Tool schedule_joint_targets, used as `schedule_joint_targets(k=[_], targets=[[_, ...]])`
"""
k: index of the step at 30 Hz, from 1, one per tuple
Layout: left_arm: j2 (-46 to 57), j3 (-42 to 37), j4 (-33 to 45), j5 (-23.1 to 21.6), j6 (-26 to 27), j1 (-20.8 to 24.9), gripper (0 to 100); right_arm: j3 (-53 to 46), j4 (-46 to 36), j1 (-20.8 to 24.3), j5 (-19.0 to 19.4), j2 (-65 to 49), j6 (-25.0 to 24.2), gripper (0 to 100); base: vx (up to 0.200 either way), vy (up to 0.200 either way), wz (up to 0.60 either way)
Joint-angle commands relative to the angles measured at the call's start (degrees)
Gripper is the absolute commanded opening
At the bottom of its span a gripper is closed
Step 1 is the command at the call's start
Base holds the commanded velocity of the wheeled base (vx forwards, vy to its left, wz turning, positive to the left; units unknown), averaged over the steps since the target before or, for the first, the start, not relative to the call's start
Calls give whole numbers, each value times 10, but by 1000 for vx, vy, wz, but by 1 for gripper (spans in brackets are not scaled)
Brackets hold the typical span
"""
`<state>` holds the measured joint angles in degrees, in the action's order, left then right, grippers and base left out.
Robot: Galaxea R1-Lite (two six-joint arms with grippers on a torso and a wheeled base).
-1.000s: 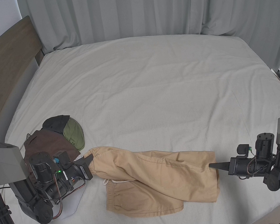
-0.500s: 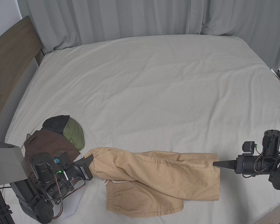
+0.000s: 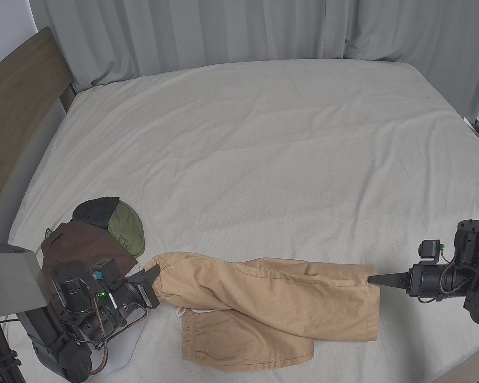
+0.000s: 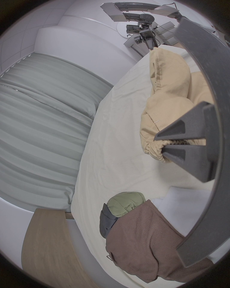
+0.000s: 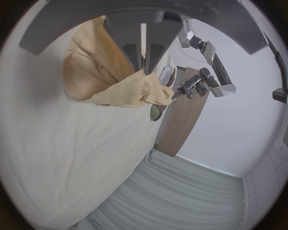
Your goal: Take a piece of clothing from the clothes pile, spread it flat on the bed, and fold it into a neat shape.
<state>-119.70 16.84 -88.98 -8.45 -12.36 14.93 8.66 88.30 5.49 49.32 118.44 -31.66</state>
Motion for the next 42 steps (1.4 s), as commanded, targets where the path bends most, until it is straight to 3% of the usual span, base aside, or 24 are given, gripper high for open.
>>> schedule_joint_targets(k=[1,8,9,24,28,42], targets=[[-1,0,-1,0,0,1,0,1,0,3,-3,-3,0,0,0,0,0],[0,0,-1,0,0,0,0,7,0,5,-4,14,18,0,0,0,0],[1,0,-1,0,0,0,0,9,0,5,-5,20,24,100,0,0,0],[4,1,-1,0,0,1,0,26,0,43,-6,57,26,100,0,0,0],[4,1,-1,0,0,1,0,40,0,66,-50,79,25,100,0,0,0],[0,1,-1,0,0,2,0,58,0,110,-91,88,22,100,0,0,0]])
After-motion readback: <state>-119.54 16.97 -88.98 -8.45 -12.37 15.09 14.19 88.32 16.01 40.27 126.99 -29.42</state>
